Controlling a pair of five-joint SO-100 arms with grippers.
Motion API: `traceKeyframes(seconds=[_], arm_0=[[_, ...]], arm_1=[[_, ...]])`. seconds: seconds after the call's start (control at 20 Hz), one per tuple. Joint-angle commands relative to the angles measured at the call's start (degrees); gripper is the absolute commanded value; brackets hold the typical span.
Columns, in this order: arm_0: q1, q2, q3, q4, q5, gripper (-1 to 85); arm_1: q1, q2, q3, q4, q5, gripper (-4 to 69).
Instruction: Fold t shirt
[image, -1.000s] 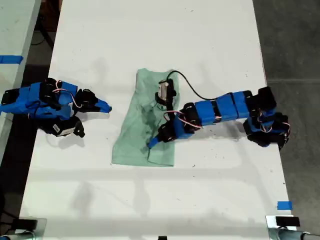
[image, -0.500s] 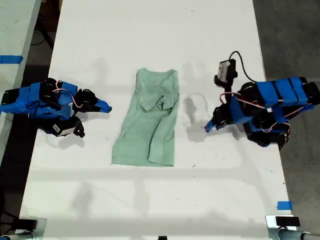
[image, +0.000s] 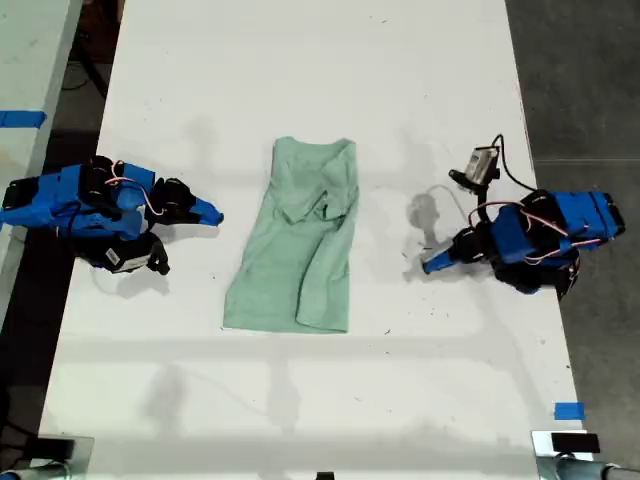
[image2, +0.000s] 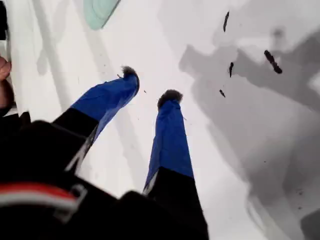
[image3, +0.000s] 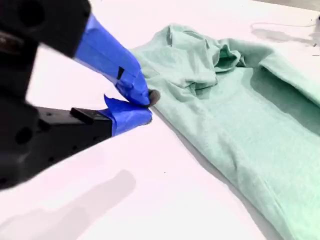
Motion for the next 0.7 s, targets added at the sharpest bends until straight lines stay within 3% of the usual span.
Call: traceKeyframes(seconds=[0.0,0.25,0.3,0.65], arm_0=[[0.44,0.18,1.05,-1.23,0.35,-0.2],[0.79,0.18,1.05,-1.23,0.35,-0.2],[0.62,0.18,1.05,-1.23,0.35,-0.2],[0.88,0.18,1.23,-1.67,-2.64,-0.2]], arm_1=[[2.90,0.53,6.50,-3.43,-8.00,11.0],[6.24,0.35,8.79,-5.45,-14.85,4.7],[6.15,0.35,8.79,-5.45,-19.16,3.8],[7.47,0.35,8.79,-5.45,-20.30,1.8]])
